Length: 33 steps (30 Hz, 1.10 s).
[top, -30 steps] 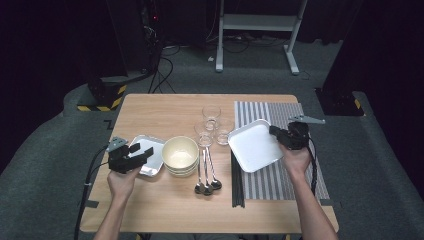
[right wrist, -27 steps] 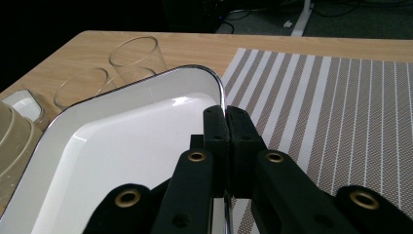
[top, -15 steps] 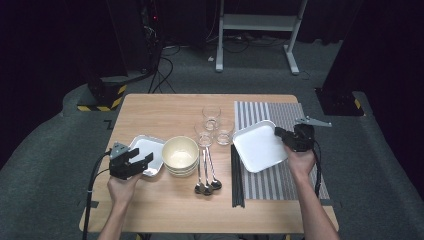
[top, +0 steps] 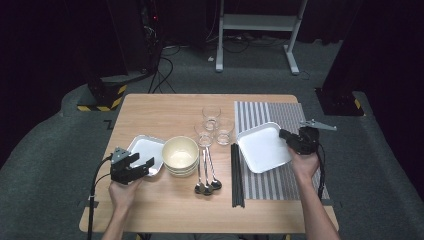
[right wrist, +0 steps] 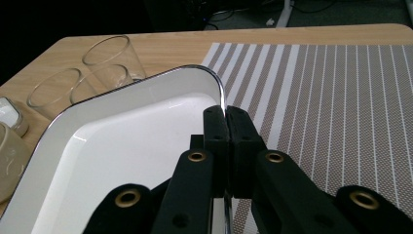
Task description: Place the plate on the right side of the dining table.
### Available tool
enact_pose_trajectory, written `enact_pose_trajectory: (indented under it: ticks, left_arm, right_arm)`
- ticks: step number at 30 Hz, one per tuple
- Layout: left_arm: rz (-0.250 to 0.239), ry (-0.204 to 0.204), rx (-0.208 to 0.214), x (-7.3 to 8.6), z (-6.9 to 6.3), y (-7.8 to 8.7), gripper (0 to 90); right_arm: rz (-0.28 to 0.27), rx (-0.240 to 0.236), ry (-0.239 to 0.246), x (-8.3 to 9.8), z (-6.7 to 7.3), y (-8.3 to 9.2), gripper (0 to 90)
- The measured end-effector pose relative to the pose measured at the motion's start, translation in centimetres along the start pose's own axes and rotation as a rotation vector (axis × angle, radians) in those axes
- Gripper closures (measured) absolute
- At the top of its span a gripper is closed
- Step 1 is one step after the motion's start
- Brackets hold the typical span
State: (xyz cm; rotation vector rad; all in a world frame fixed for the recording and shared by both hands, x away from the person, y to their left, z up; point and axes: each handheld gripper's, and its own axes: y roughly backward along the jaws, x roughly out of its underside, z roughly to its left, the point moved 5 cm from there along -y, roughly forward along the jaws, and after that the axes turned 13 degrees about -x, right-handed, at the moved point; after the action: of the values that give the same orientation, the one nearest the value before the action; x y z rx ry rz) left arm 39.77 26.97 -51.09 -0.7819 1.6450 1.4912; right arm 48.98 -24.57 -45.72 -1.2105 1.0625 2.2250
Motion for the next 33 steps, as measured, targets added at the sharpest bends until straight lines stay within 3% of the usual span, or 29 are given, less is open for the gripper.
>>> enact_pose_trajectory:
  ticks: [33]
  left_arm:
    - [0.018, 0.031, 0.002, 2.7, -0.1, 0.1, 25.0]
  right_arm:
    - [-0.005, 0.082, -0.095, 3.2, -3.3, 1.2, 88.4]
